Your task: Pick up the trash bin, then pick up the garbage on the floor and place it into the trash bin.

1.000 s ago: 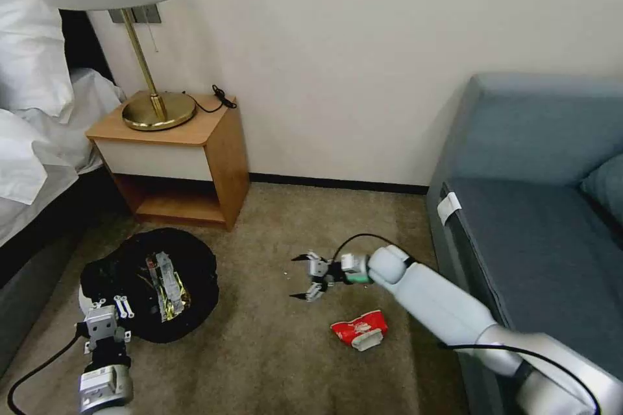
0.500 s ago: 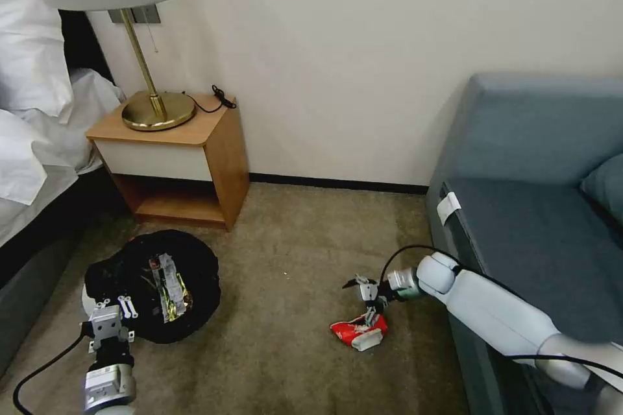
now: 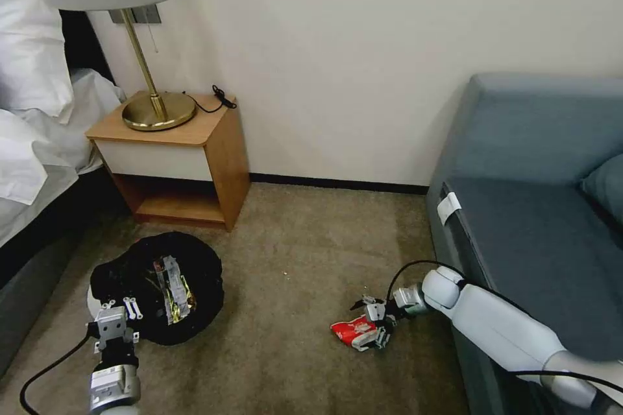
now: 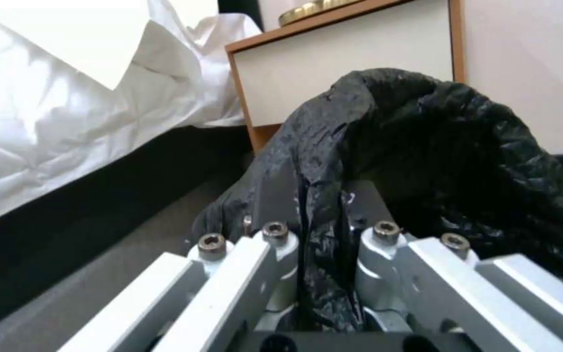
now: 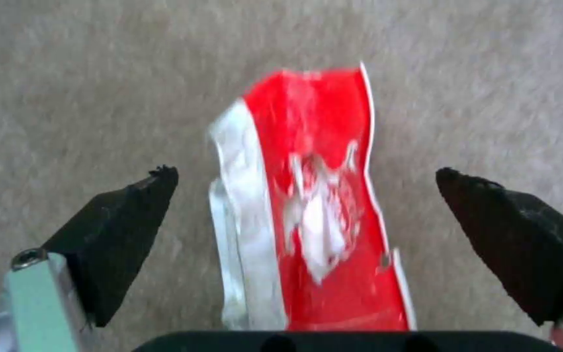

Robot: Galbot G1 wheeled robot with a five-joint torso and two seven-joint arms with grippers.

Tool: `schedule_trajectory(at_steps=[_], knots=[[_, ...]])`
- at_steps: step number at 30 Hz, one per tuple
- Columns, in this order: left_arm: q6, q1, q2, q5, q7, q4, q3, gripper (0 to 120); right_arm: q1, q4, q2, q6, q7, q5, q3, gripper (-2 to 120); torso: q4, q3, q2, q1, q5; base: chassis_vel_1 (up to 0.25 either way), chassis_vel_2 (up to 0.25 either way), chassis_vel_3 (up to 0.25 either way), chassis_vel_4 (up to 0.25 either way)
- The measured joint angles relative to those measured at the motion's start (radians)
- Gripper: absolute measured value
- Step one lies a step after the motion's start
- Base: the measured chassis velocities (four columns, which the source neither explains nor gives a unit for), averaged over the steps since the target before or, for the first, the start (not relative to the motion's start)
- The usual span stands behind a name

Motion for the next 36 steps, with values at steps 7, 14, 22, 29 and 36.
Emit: schedule_trajectory(at_steps=[7, 14, 22, 29, 36], knots=[[-0.001, -0.003, -0.002, 0.003, 0.000, 0.001, 0.006, 6, -0.005, -0.068, 0.028, 0.028, -0.008, -0.054, 0.043, 100, 0.0000, 0.000, 0.000, 0.000, -0.0001, 0.000, 0.000, 0.000, 0.000], [-0.002, -0.008, 0.002, 0.001, 0.000, 0.011, 0.006, 6, -0.002, -0.126, 0.064, 0.051, -0.026, -0.095, 0.065, 92, 0.0000, 0.000, 0.000, 0.000, -0.0001, 0.000, 0.000, 0.000, 0.000], [-0.003, -0.009, 0.013, -0.008, 0.001, 0.022, -0.003, 6, 0.007, -0.175, 0.092, 0.065, -0.049, -0.115, 0.082, 65, 0.0001, 0.000, 0.000, 0.000, -0.0001, 0.000, 0.000, 0.000, 0.000], [-0.003, -0.025, 0.014, -0.010, 0.003, 0.038, 0.004, 6, 0.017, -0.213, 0.114, 0.082, -0.058, -0.120, 0.102, 39, 0.0000, 0.000, 0.000, 0.000, -0.0002, 0.000, 0.000, 0.000, 0.000], [0.000, -0.037, 0.014, -0.011, 0.005, 0.044, 0.010, 6, 0.028, -0.245, 0.136, 0.093, -0.075, -0.128, 0.118, 14, 0.0000, 0.000, 0.000, 0.000, -0.0001, 0.000, 0.000, 0.000, 0.000]])
